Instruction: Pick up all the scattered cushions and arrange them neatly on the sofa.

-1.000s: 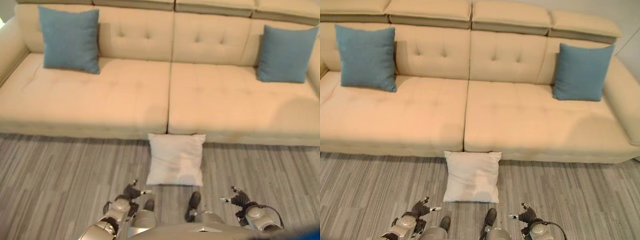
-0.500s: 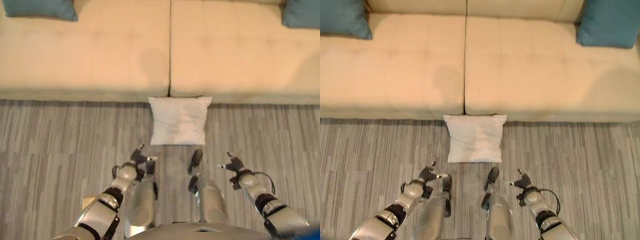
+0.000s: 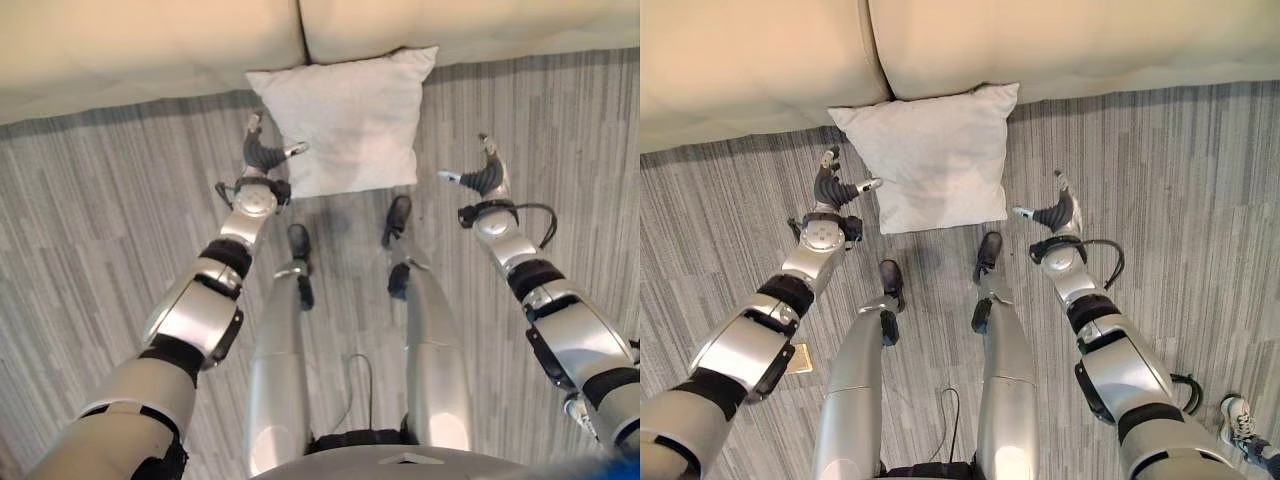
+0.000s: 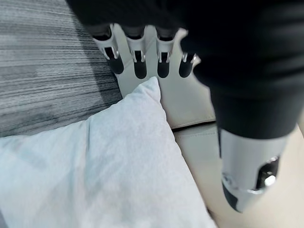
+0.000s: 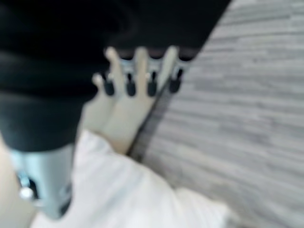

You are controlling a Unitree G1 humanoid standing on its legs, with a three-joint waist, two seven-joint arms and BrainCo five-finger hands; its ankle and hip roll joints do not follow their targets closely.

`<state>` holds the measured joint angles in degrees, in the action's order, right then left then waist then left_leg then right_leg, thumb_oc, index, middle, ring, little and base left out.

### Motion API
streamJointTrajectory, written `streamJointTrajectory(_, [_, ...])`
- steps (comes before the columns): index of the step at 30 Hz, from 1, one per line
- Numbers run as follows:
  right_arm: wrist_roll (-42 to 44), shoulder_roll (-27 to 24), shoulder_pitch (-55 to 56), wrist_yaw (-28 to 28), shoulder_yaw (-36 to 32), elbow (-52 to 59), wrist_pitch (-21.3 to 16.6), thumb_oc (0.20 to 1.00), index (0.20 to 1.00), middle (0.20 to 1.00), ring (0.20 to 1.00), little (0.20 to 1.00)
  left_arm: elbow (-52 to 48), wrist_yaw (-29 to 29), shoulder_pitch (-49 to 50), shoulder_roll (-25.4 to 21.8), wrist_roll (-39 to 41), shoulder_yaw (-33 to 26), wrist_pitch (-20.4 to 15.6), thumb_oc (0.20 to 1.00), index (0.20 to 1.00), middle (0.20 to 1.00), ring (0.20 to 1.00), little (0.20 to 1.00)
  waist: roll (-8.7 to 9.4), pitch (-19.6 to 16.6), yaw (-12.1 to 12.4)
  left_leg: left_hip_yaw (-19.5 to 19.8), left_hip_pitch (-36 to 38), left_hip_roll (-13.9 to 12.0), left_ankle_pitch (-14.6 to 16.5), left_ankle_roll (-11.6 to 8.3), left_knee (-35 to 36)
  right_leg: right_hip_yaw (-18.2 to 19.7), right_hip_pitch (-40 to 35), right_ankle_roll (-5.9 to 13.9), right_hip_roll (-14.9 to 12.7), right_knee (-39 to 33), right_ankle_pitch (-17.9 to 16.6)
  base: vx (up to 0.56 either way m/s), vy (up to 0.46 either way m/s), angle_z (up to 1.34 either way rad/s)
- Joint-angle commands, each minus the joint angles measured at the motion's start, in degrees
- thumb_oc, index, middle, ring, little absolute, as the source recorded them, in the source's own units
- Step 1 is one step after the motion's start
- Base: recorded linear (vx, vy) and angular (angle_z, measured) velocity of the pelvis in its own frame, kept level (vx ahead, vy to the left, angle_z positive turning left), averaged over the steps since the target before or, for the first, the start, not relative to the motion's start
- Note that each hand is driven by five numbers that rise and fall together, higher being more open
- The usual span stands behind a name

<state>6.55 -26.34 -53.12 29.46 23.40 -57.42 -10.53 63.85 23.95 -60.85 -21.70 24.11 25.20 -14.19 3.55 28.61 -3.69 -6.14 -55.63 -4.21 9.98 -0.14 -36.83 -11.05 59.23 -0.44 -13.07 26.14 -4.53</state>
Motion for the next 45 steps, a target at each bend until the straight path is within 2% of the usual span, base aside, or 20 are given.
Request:
streamJointTrajectory(1, [1.79,-2.31,1.85,6.29,-0.54,3.26,-3.27,1.0,1.0,1.0,1.0,1.0,0.78,3.47,1.92,-0.93,1.08,-3.15,-1.34,1.0,1.0,1.0,1.0,1.0,-1.64,-4.7,-0.27,2.81,-3.95,1.41,2.39,0.97,2.79,3.68,1.42,3.99,0.66,8.17,12.6,0.02,0.053,0.02])
streamJointTrajectory(5, [2.41,-4.18,-1.91,9.5,-1.21,5.03,-3.74,1.0,1.0,1.0,1.0,1.0,2.46,5.09,-2.96,-3.3,1.51,-2.48,-0.65,1.0,1.0,1.0,1.0,1.0,-0.82,-4.61,-0.75,3.99,-9.77,2.06,3.62,1.44,-0.32,4.29,6.59,4.56,0.94,9.77,12.26,-0.01,0.027,-0.04])
streamJointTrajectory(9, [4.14,-5.26,-4.31,10.01,-1.76,6.11,-3.94,1.0,1.0,1.0,1.0,1.0,3.25,5.74,-6.26,-4.74,1.39,-1.56,-0.13,1.0,1.0,1.0,1.0,1.0,-0.14,-5.13,-1.19,4.92,-14.67,2.96,4.71,1.7,-3.6,5.12,10.82,4.92,1.27,11.28,12.11,0.0,0.0,0.0])
streamJointTrajectory(15, [7.18,-9.02,-6.9,6.94,-1.0,10.75,-4.42,1.0,1.0,1.0,1.0,1.0,2.86,4.42,-10.84,-9.04,1.88,0.4,0.77,1.0,1.0,1.0,1.0,1.0,0.94,-5.34,-1.98,5.32,-21.81,3.95,5.71,1.91,-7.25,6.54,17.57,5.2,1.21,13.61,12.2,0.03,0.031,-0.01])
streamJointTrajectory(19, [9.34,-10.91,-6.47,4.67,-1.75,16.24,-5.12,1.0,1.0,1.0,1.0,1.0,1.72,4.07,-14.23,-10.44,1.41,1.85,1.56,1.0,1.0,1.0,1.0,1.0,0.97,-5.7,-2.64,4.97,-25.51,4.32,5.11,1.63,-7.16,7.34,21.42,5.68,0.79,14.11,11.87,0.04,0.039,-0.04])
streamJointTrajectory(27, [9.1,-12.17,-6.24,5.11,-2.29,22.68,-5.58,1.0,1.0,1.0,1.0,1.0,2.92,4.38,-18.86,-9.16,5.19,1.9,2.28,1.0,1.0,1.0,1.0,1.0,0.62,-6.59,-3.84,5.21,-30.46,4.89,4.2,1.55,-7.2,8.79,27.14,6.4,1.45,14.8,10.89,0.03,0.021,-0.03])
streamJointTrajectory(34, [8.93,-14.56,-2.61,2.48,-3.71,30.56,-6.78,1.0,1.0,1.0,1.0,1.0,6.9,2.79,-21.27,-6.38,9.03,-0.35,4.56,1.0,1.0,1.0,1.0,1.0,0.7,-7.44,-5.1,5.29,-33.08,4.69,4.57,1.71,-8.76,9.42,30.17,6.64,3.03,15.98,10.39,0.01,-0.015,-0.04])
streamJointTrajectory(45, [10.84,-16.82,-1.09,-0.41,-3.49,34.81,-7.6,1.0,1.0,1.0,1.0,1.0,3.59,-0.44,-21.35,-1.27,15.04,0.35,3.11,1.0,1.0,1.0,1.0,1.0,0.1,-7.38,-5.49,6.3,-34.28,3.97,5.08,1.57,-11.72,8.98,30.73,5.88,3.97,17.56,11.03,0.01,-0.024,-0.03])
